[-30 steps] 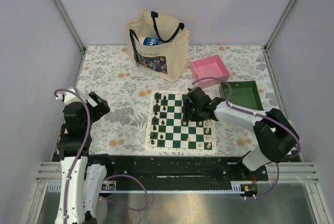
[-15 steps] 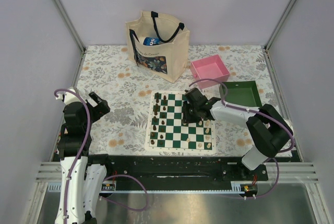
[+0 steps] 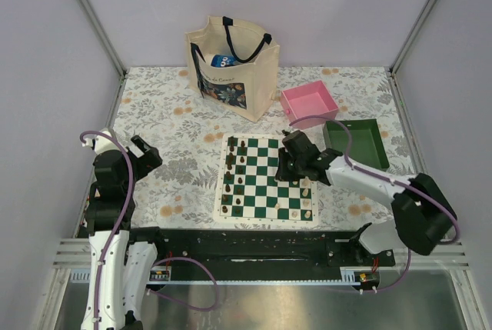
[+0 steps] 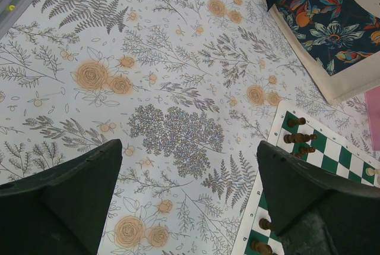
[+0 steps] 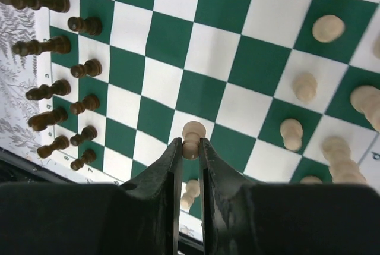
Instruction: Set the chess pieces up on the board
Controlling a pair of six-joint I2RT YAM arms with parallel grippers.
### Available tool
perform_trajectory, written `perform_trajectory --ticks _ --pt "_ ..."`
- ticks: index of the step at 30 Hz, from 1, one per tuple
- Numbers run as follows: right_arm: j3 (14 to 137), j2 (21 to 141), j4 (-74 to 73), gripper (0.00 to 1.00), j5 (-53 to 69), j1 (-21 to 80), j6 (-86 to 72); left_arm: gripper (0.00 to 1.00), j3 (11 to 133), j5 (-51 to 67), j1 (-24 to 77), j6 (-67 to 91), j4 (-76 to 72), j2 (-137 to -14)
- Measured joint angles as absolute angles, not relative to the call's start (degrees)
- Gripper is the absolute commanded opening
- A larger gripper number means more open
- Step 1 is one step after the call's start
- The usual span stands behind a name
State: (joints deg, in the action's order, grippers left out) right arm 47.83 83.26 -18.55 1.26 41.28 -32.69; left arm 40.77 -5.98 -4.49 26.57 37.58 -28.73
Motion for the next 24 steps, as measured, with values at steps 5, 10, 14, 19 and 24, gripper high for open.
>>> perform_trajectory --ticks 5,10,14,19,24 --pt "44.07 74.41 -20.84 0.18 -2.0 41.32 -33.82 0.99 40.77 -5.85 -4.49 26.57 37.58 -28.73" --pt "40.36 71.26 -24.62 0.19 -3.97 41.32 -34.63 0.99 40.77 -5.74 -4.49 26.57 37.58 -28.71" --pt "37.69 70.78 -26.96 0.19 -4.1 41.32 -35.05 0.99 40.77 -5.72 -4.49 26.57 37.58 -28.71" --pt "37.17 71.13 -28.03 0.19 -4.36 41.32 -35.05 0.99 40.77 -5.63 -4.49 26.57 37.58 -28.71" --pt "37.19 71.92 -27.92 0.2 -5.54 41.32 -34.74 0.99 40.77 -5.54 -4.49 26.57 37.58 -28.73"
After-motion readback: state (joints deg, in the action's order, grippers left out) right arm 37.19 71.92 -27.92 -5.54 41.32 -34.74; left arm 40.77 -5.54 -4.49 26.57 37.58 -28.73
